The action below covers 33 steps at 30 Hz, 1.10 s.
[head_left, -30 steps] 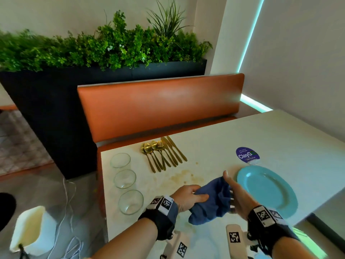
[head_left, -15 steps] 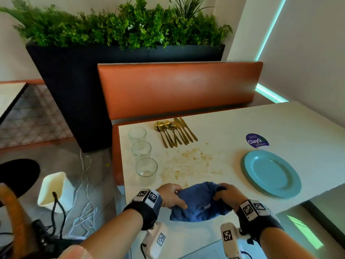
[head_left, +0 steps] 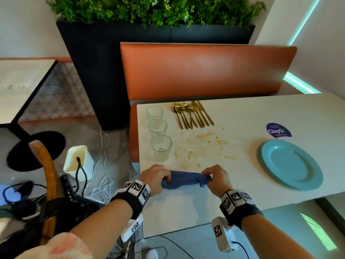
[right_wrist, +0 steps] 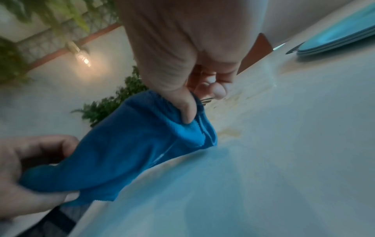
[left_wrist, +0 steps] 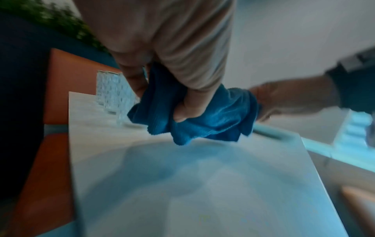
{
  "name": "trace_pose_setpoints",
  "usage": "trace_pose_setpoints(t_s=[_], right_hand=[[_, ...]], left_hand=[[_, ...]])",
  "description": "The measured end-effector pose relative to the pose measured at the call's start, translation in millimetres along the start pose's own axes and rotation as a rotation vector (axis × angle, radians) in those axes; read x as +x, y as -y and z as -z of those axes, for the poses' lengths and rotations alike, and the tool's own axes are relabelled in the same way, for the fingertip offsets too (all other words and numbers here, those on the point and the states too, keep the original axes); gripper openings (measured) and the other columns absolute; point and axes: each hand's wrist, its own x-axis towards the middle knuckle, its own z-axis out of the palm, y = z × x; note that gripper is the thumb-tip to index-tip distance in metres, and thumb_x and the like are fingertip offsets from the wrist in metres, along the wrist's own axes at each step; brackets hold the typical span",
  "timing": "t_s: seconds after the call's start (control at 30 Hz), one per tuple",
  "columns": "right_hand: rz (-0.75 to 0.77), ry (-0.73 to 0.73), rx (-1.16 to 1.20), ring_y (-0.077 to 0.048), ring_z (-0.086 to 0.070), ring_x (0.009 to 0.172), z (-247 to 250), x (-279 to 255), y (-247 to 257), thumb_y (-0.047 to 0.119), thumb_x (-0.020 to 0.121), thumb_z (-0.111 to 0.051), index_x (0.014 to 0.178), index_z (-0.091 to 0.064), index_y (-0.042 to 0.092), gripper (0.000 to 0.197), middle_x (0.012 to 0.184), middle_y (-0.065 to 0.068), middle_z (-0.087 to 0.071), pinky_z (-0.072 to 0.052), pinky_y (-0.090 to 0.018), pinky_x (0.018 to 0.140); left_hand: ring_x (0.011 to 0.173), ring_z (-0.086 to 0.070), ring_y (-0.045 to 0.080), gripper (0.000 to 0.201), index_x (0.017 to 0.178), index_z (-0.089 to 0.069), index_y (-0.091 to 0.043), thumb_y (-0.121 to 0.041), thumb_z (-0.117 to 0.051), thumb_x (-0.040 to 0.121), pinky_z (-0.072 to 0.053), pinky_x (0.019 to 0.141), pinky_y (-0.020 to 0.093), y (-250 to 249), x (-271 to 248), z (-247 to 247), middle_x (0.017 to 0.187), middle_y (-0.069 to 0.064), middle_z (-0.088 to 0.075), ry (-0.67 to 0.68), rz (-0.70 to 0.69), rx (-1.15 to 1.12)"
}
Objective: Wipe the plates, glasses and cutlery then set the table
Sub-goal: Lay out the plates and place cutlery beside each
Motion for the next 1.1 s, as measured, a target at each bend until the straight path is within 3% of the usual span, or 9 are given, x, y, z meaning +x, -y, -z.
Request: trace_pose_setpoints(t_s=[0.1, 0.27, 0.33, 0.4, 0.5, 0.67, 0.77, 0.9, 1.1], right_hand=[[0.046, 0.184, -0.102, -0.025, -0.062, 0.088, -20, -6, -10, -0.007, 0.075, -0.051, 0.077, -0.075, 0.019, 0.036, 0.096, -0.009, -0.064, -0.047, -0.024, 0.075], [-0.025, 0.281, -0.16, -0.024, -0.058, 0.111, -25, -14, -17, 0.0, 0.083, -0.05, 0.096, -0.075, 0.017, 0.033, 0.121, -0.007, -0.06, -0.044, -0.021, 0.092], [-0.082, 0.212, -0.124, -0.023, -0.056, 0.113, -21, -13, -19, 0.005, 0.085, -0.051, 0.094, -0.075, 0.016, 0.028, 0.123, -0.006, -0.056, -0.044, -0.022, 0.091], [-0.094, 0.17, -0.105, -0.023, -0.056, 0.112, -19, -12, -22, 0.013, 0.087, -0.052, 0.096, -0.074, 0.017, 0.024, 0.123, -0.006, -0.057, -0.045, -0.025, 0.092], [-0.083, 0.276, -0.084, -0.024, -0.057, 0.112, -23, -13, -18, 0.016, 0.085, -0.058, 0.108, -0.069, 0.02, 0.026, 0.125, -0.006, -0.057, -0.046, -0.025, 0.092], [-0.027, 0.405, -0.158, -0.025, -0.053, 0.119, -35, -19, -10, 0.013, 0.081, -0.064, 0.118, -0.063, 0.025, 0.04, 0.132, -0.007, -0.051, -0.043, -0.025, 0.098], [-0.011, 0.439, -0.18, -0.025, -0.05, 0.122, -31, -19, -7, 0.012, 0.079, -0.068, 0.126, -0.058, 0.026, 0.05, 0.134, -0.007, -0.049, -0.042, -0.028, 0.099], [-0.035, 0.392, -0.142, -0.022, -0.047, 0.124, -8, -13, -9, 0.016, 0.077, -0.073, 0.126, -0.056, 0.022, 0.053, 0.135, -0.006, -0.046, -0.042, -0.027, 0.099], [-0.108, 0.268, -0.095, -0.017, -0.055, 0.115, 43, 10, -19, 0.023, 0.082, -0.069, 0.122, -0.06, 0.019, 0.041, 0.128, -0.004, -0.056, -0.043, -0.022, 0.092]], left_hand=[[0.104, -0.054, 0.026, 0.016, 0.098, -0.064, -0.017, -0.016, -0.057, 0.083, -0.039, 0.076, 0.029, -4, -13, -17, 0.105, 0.004, -0.055, 0.235, -0.009, 0.196], [0.095, -0.06, 0.02, 0.027, 0.099, -0.064, -0.022, -0.021, -0.073, 0.074, -0.048, 0.079, 0.03, -11, -12, -20, 0.111, 0.0, -0.063, 0.489, 0.047, 0.216], [0.08, -0.058, 0.014, 0.027, 0.09, -0.066, -0.023, -0.034, -0.079, 0.069, -0.048, 0.07, 0.027, -15, -6, -11, 0.101, -0.002, -0.068, 0.461, 0.106, 0.087], [0.083, -0.059, 0.017, 0.029, 0.09, -0.067, -0.02, -0.04, -0.077, 0.072, -0.047, 0.07, 0.027, -18, -2, -7, 0.101, 0.0, -0.067, 0.35, 0.123, 0.037], [0.101, -0.059, 0.026, 0.043, 0.107, -0.061, -0.018, -0.024, -0.081, 0.069, -0.048, 0.08, 0.033, -19, -3, -12, 0.115, 0.003, -0.055, 0.346, 0.125, 0.131], [0.087, -0.061, 0.03, 0.054, 0.1, -0.053, -0.019, -0.009, -0.083, 0.057, -0.049, 0.068, 0.032, -19, -10, -16, 0.109, 0.007, -0.059, 0.403, 0.181, 0.183], [0.094, -0.062, 0.032, 0.053, 0.102, -0.053, -0.019, -0.013, -0.084, 0.059, -0.048, 0.07, 0.032, -23, -10, -10, 0.113, 0.006, -0.059, 0.446, 0.22, 0.213], [0.095, -0.061, 0.027, 0.051, 0.108, -0.058, -0.016, -0.03, -0.083, 0.066, -0.047, 0.075, 0.031, -38, 7, 4, 0.116, 0.005, -0.062, 0.468, 0.221, 0.251], [0.099, -0.061, 0.022, 0.041, 0.107, -0.061, -0.017, -0.033, -0.077, 0.073, -0.046, 0.079, 0.026, -82, 64, 21, 0.111, 0.004, -0.062, 0.321, 0.157, 0.065]])
